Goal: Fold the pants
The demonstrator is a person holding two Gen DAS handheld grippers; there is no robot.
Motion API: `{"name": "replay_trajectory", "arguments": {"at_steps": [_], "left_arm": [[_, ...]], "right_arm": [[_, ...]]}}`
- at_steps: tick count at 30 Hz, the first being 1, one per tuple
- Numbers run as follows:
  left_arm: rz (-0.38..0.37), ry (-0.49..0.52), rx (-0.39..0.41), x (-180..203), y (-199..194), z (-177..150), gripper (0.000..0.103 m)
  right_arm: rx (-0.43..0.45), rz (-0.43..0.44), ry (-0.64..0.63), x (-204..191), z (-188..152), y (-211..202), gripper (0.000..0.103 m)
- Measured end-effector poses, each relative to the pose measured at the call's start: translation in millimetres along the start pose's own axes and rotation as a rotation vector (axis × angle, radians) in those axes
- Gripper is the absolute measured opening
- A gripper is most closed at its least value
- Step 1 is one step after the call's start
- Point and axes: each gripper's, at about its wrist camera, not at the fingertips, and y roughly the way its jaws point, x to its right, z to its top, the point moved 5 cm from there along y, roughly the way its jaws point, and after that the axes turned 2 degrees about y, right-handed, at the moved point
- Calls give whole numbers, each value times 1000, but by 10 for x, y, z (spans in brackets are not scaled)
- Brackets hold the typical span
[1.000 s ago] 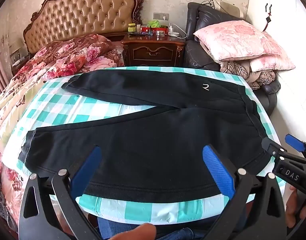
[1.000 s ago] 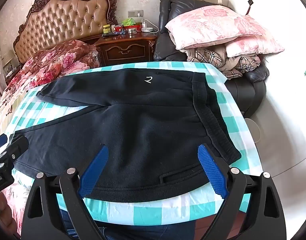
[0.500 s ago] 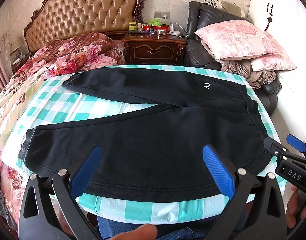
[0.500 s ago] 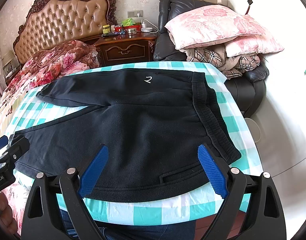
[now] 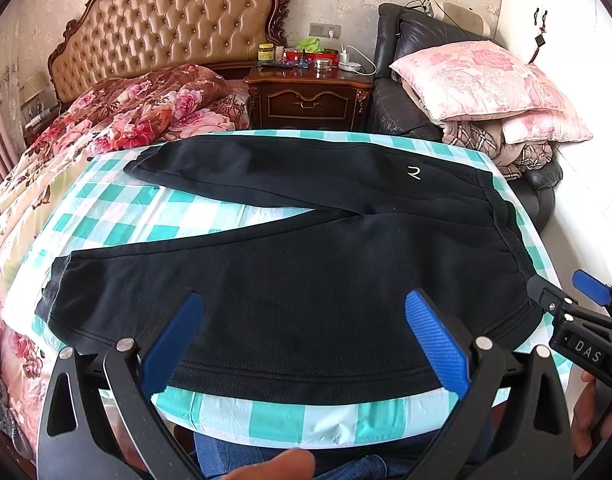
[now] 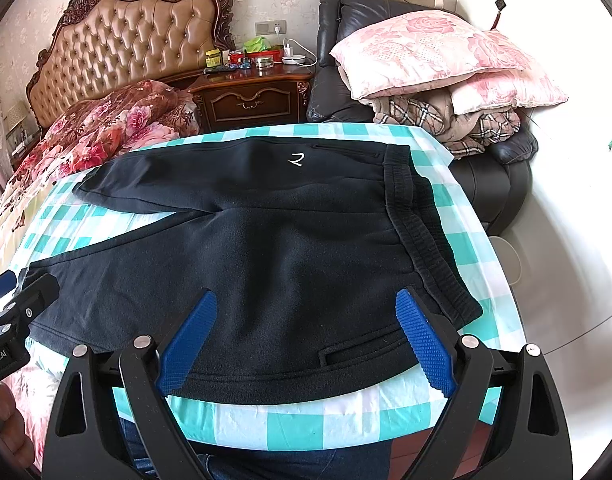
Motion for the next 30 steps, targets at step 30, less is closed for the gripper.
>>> {"name": "replay_trajectory", "arguments": {"at_steps": [30], "left_arm": [[4,-4,-3,-13,17,-18,101]], "right_arm": [[-1,1,0,-6,3,-7,88]]}}
